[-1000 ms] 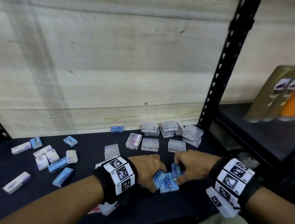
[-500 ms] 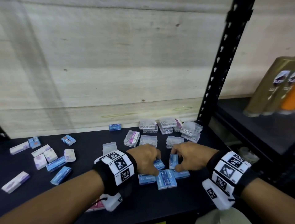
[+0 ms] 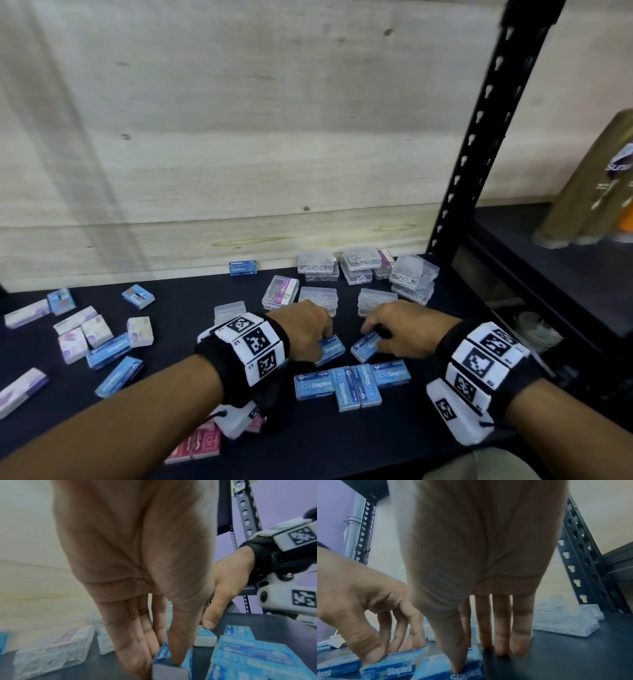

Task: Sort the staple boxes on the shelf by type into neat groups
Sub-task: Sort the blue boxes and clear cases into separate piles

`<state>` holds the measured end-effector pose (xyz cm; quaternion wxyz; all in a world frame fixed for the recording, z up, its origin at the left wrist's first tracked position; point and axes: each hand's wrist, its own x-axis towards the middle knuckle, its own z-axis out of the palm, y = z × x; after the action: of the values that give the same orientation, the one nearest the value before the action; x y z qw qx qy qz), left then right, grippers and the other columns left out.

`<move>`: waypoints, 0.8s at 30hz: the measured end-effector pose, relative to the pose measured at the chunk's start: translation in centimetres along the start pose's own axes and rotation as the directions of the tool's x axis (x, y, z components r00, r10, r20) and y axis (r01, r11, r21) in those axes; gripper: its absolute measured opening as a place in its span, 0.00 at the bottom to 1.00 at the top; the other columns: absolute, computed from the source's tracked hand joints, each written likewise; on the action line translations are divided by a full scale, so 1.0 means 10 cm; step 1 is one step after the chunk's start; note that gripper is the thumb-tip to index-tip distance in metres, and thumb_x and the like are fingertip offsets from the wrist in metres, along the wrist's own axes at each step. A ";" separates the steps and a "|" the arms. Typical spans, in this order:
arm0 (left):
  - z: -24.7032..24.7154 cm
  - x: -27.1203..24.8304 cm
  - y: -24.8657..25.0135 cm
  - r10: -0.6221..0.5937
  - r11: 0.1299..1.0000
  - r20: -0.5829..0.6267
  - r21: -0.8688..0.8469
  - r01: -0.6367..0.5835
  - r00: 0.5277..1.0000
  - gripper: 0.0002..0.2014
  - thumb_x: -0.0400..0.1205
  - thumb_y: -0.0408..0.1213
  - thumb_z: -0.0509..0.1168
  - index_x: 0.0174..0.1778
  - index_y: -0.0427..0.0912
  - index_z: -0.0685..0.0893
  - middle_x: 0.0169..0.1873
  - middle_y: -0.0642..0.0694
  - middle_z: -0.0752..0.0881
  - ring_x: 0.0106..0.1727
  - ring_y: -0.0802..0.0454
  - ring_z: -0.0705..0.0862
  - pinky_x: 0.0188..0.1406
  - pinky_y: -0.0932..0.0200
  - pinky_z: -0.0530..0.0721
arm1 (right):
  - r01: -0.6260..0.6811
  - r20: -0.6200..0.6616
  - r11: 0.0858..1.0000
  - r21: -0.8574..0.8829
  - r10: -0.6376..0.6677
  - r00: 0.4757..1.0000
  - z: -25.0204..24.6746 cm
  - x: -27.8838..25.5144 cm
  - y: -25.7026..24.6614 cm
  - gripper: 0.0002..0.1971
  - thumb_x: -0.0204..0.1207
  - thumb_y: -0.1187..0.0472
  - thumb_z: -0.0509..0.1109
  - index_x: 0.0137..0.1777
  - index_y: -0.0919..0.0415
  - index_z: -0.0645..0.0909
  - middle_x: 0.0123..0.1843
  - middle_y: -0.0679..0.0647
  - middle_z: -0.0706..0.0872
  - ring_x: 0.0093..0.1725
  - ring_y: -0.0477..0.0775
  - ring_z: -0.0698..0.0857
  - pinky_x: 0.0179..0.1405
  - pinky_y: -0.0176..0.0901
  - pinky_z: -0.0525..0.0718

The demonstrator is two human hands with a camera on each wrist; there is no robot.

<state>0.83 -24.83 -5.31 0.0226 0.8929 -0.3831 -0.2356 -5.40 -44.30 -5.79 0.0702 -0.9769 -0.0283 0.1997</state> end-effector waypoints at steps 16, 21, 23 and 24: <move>0.01 -0.08 0.05 0.064 0.998 0.044 -0.014 -0.063 0.997 0.20 0.82 0.34 0.65 0.71 0.48 0.80 0.59 0.49 0.86 0.59 0.51 0.83 0.60 0.55 0.84 | 0.051 0.006 0.999 0.016 -0.051 0.999 0.04 -0.06 0.01 0.15 0.79 0.43 0.71 0.63 0.43 0.83 0.63 0.42 0.83 0.61 0.47 0.81 0.64 0.47 0.81; 0.00 -0.09 0.06 0.070 0.997 0.047 -0.018 -0.069 0.996 0.19 0.82 0.34 0.65 0.71 0.47 0.80 0.60 0.50 0.85 0.59 0.52 0.82 0.59 0.58 0.83 | 0.059 0.005 0.998 0.038 -0.060 0.998 0.06 -0.07 0.02 0.12 0.80 0.44 0.70 0.61 0.42 0.84 0.63 0.42 0.83 0.61 0.46 0.81 0.64 0.47 0.81; 0.00 -0.09 0.06 0.069 0.997 0.045 -0.021 -0.068 0.997 0.19 0.82 0.33 0.65 0.70 0.47 0.80 0.60 0.50 0.85 0.59 0.52 0.83 0.59 0.58 0.83 | 0.060 0.002 0.998 0.037 -0.060 0.998 0.07 -0.07 0.02 0.12 0.80 0.44 0.70 0.61 0.42 0.84 0.63 0.42 0.83 0.61 0.46 0.81 0.64 0.47 0.81; 0.00 -0.09 0.06 0.068 0.997 0.045 -0.025 -0.067 0.997 0.19 0.82 0.33 0.64 0.70 0.47 0.81 0.60 0.50 0.85 0.59 0.52 0.83 0.59 0.58 0.83 | 0.059 0.002 0.998 0.037 -0.059 0.998 0.07 -0.07 0.02 0.12 0.80 0.44 0.70 0.61 0.42 0.84 0.63 0.41 0.83 0.61 0.46 0.81 0.64 0.47 0.80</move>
<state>-0.11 -24.64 -4.77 0.0321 0.8735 -0.4107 -0.2596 -6.27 -44.42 -6.14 0.0941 -0.9739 -0.0536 0.1993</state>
